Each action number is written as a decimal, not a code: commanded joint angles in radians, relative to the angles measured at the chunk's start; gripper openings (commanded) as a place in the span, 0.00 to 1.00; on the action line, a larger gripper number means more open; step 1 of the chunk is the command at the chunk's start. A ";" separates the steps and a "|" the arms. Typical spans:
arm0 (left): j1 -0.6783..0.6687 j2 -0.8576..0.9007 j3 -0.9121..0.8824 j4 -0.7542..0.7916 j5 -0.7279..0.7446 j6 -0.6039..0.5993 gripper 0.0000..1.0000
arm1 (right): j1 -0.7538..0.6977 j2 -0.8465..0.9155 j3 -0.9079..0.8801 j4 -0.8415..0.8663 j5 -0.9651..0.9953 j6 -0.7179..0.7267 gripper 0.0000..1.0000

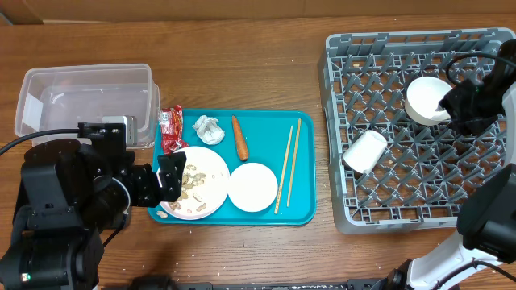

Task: Sort waste into correct bins and load items into the dishwasher
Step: 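Release the white bowl upright in the rack and lift the right gripper, then reach the right gripper to the pink bowl and grasp its rim, then carry the pink bowl with the right gripper to the rack's back right, then release the pink bowl in the rack and withdraw the right gripper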

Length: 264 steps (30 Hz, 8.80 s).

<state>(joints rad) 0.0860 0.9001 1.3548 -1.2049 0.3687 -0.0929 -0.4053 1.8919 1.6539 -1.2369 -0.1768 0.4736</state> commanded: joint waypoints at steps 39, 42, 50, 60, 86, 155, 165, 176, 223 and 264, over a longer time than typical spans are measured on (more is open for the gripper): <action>0.005 0.003 0.017 0.000 -0.006 0.026 1.00 | 0.536 0.037 0.051 0.027 1.430 0.058 0.04; 0.005 0.003 0.017 0.000 -0.006 0.026 1.00 | 0.536 0.073 0.051 0.021 1.430 0.058 0.04; 0.005 0.003 0.017 0.000 -0.006 0.026 1.00 | 0.545 0.193 0.051 -0.001 1.432 0.055 0.04; 0.005 0.003 0.017 0.000 -0.006 0.026 1.00 | 0.618 0.212 0.051 -0.015 1.420 0.055 0.04; 0.005 0.003 0.017 0.000 -0.006 0.026 1.00 | 0.755 -0.040 0.396 -0.215 0.585 0.013 0.66; 0.005 0.003 0.017 0.000 -0.006 0.026 1.00 | 0.278 -0.312 -0.195 0.341 1.149 0.106 0.04; 0.005 0.003 0.017 0.000 -0.006 0.026 1.00 | 0.189 -0.079 -0.195 0.499 1.075 -0.074 0.04; 0.005 0.003 0.017 0.000 -0.006 0.026 1.00 | 0.237 -0.010 -0.212 0.550 1.081 -0.111 0.04; 0.005 0.003 0.017 0.000 -0.006 0.026 1.00 | 0.318 0.069 -0.229 0.768 1.380 -0.307 0.04; 0.005 0.003 0.017 0.001 -0.006 0.026 1.00 | 0.444 -0.142 -0.135 0.491 0.999 -0.264 0.86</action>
<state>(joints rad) 0.0860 0.9035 1.3548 -1.2053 0.3687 -0.0929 0.0399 1.8534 1.4441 -0.7128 0.9268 0.2043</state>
